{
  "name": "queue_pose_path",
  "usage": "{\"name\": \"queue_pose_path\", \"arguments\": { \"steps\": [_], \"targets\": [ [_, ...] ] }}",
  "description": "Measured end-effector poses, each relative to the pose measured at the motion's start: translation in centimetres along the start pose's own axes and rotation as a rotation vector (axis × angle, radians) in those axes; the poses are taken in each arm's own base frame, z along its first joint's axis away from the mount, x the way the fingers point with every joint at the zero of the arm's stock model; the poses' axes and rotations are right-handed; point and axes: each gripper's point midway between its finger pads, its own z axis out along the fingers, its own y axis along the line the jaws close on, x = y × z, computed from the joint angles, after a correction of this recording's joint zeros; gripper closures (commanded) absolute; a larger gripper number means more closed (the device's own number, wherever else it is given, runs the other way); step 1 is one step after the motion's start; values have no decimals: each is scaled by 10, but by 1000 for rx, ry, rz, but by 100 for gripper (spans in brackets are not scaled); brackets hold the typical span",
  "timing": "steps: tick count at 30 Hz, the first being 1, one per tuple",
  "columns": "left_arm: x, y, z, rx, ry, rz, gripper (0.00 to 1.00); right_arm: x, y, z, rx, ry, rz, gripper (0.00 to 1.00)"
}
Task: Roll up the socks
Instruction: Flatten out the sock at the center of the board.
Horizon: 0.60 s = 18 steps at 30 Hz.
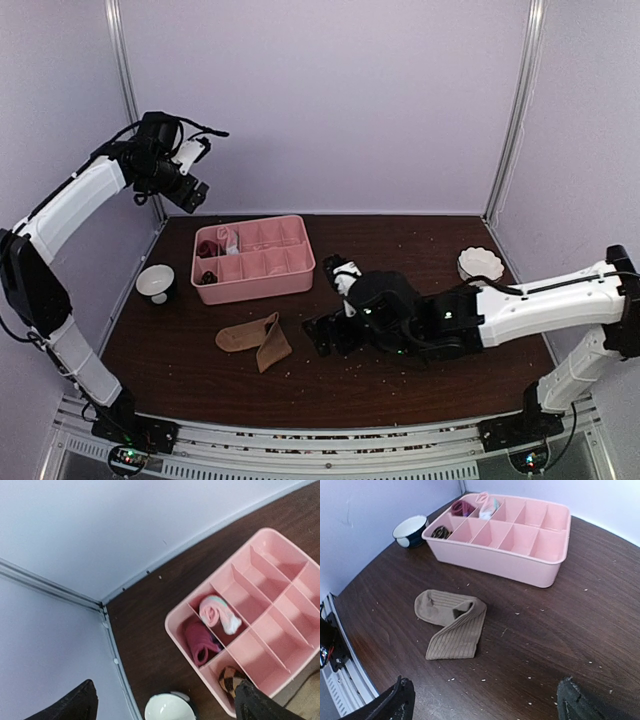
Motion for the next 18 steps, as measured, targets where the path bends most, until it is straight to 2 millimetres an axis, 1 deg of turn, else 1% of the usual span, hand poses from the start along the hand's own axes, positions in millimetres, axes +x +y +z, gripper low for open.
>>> {"name": "queue_pose_path", "arguments": {
  "steps": [2, 3, 5, 8, 9, 11, 14, 15, 16, 17, 18],
  "targets": [
    [20, -4, -9, 38, 16, -4, 2, 14, 22, 24, 3, 50, -81, 1],
    [35, -11, -13, 67, 29, -1, 2, 22, 33, 36, 2, 78, -122, 1],
    [64, -29, -22, 137, 60, 26, 2, 40, 54, 58, 2, 134, -209, 1],
    [101, -59, -35, 252, 101, 73, 2, 63, 80, 87, -8, 185, -310, 3],
    [111, -68, -37, 288, 113, 89, 2, 71, 85, 93, -8, 207, -340, 4],
    [128, -80, -39, 333, 137, 110, 2, 80, 94, 103, -8, 232, -380, 8],
    [151, -95, -36, 387, 188, 135, 2, 80, 102, 119, 9, 244, -398, 15],
    [157, -98, -35, 400, 201, 140, 2, 80, 103, 124, 18, 247, -397, 19],
    [160, -100, -35, 407, 209, 143, 2, 80, 103, 127, 27, 251, -392, 25],
    [162, -102, -35, 413, 215, 145, 2, 80, 103, 131, 38, 254, -387, 28],
    [162, -102, -34, 415, 216, 147, 2, 81, 101, 134, 55, 262, -383, 34]
  ]
}}
